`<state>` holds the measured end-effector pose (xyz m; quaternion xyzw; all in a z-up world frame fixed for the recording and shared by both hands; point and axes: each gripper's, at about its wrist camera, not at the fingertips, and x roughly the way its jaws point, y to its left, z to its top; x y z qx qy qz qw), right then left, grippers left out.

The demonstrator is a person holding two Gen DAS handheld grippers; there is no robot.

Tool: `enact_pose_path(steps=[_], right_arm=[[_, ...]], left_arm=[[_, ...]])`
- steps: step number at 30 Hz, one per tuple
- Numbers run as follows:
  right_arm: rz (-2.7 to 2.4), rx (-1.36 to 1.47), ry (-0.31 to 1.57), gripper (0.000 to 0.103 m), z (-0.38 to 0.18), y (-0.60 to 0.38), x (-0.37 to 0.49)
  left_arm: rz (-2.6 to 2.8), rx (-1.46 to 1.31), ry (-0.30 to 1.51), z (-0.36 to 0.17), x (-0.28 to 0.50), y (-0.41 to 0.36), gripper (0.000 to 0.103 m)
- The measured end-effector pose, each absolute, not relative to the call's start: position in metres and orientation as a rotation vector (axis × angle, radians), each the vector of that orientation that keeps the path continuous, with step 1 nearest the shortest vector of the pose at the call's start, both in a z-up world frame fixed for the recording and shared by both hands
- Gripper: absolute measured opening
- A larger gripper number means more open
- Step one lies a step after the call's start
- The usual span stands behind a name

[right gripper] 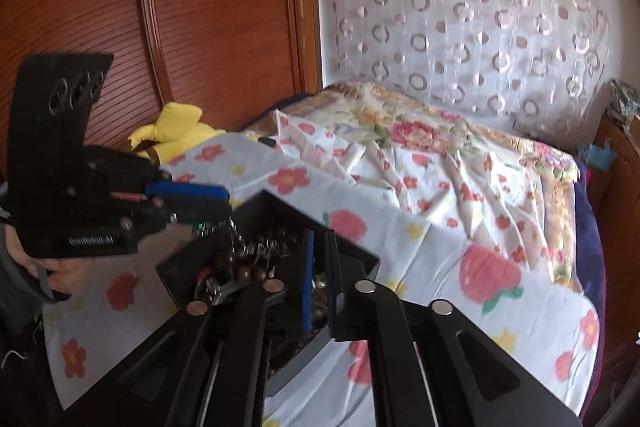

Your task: Organize jewelry

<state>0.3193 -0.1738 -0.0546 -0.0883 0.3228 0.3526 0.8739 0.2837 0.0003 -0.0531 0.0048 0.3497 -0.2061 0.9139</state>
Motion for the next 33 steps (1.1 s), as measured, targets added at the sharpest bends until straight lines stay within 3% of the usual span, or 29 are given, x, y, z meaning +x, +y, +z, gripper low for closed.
enact_pose_path(steps=[1,2,22,24,26,28,31,33], right_arm=[[0.732,-0.178,0.678,0.037,-0.057,-0.175,0.319],[0.727,-0.163,0.68,0.042,-0.059,-0.176,0.319],[0.69,-0.147,0.675,0.042,-0.058,-0.195,0.31],[0.682,-0.144,0.671,0.042,-0.056,-0.196,0.307],[0.669,-0.141,0.665,0.042,-0.055,-0.197,0.303],[0.655,-0.131,0.658,0.042,-0.054,-0.199,0.296],[0.625,-0.119,0.654,0.042,-0.055,-0.203,0.286],[0.6,-0.116,0.654,0.042,-0.056,-0.205,0.279]], left_arm=[[-0.424,0.012,0.719,-0.053,0.284,0.0,0.01],[-0.422,0.016,0.718,-0.053,0.286,-0.001,0.01],[-0.388,0.031,0.704,-0.053,0.309,-0.012,0.01],[-0.38,0.026,0.702,-0.053,0.305,-0.012,0.018],[-0.368,0.019,0.691,-0.052,0.298,-0.01,0.043],[-0.35,0.016,0.68,-0.051,0.29,-0.007,0.048],[-0.313,0.004,0.673,-0.051,0.278,-0.003,0.077],[-0.267,0.011,0.665,-0.052,0.268,0.0,0.084]])
